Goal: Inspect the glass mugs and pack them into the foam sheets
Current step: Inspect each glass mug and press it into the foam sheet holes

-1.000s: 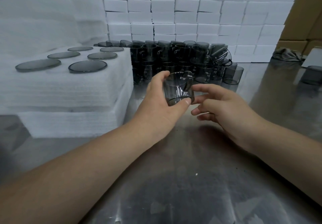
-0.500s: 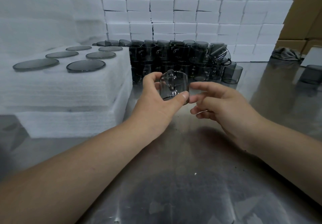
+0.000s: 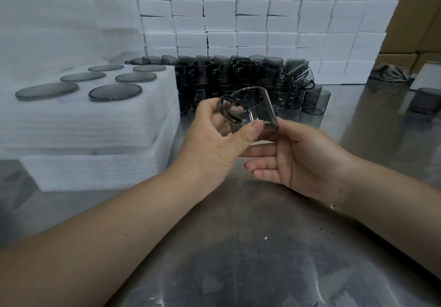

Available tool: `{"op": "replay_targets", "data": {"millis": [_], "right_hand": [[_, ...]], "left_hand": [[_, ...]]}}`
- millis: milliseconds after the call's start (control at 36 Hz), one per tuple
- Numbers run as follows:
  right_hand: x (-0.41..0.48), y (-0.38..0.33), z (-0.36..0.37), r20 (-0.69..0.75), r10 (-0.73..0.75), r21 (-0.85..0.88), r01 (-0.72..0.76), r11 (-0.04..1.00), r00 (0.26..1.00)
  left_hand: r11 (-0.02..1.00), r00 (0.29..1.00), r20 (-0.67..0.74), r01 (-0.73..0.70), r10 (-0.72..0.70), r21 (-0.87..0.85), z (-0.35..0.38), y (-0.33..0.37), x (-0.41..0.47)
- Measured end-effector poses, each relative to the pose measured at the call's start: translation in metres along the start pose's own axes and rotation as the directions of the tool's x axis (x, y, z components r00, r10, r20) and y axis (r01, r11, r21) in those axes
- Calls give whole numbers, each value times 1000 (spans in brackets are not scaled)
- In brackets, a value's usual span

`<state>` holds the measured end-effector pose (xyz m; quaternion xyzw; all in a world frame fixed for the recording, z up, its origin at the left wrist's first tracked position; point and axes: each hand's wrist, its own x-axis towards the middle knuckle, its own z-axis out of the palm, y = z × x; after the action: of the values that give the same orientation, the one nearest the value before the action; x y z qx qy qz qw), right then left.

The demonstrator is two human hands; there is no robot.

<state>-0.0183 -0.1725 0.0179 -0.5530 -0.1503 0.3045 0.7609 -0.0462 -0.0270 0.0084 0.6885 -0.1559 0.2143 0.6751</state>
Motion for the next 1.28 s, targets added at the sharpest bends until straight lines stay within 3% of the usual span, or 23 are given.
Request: {"op": "replay_targets", "data": {"millis": [195, 528, 778, 1112, 1278], "right_hand": [[-2, -2, -2, 76, -3, 37, 1, 999, 997], [-4, -4, -4, 72, -9, 32, 7, 999, 997], [-7, -3, -1, 111, -18, 6, 17, 1000, 994], [-7, -4, -1, 73, 32, -13, -31, 999, 997], [-5, -4, 0, -4, -37, -64, 37, 997, 999]], "left_hand": [[1000, 998, 61, 0, 1, -28, -2, 1, -1], [972, 996, 24, 83, -91, 220, -4, 2, -1], [947, 976, 57, 187, -209, 262, -5, 8, -2], [904, 958, -7, 272, -286, 331, -4, 8, -2], [914, 969, -22, 241, -248, 326, -1, 11, -4]]}}
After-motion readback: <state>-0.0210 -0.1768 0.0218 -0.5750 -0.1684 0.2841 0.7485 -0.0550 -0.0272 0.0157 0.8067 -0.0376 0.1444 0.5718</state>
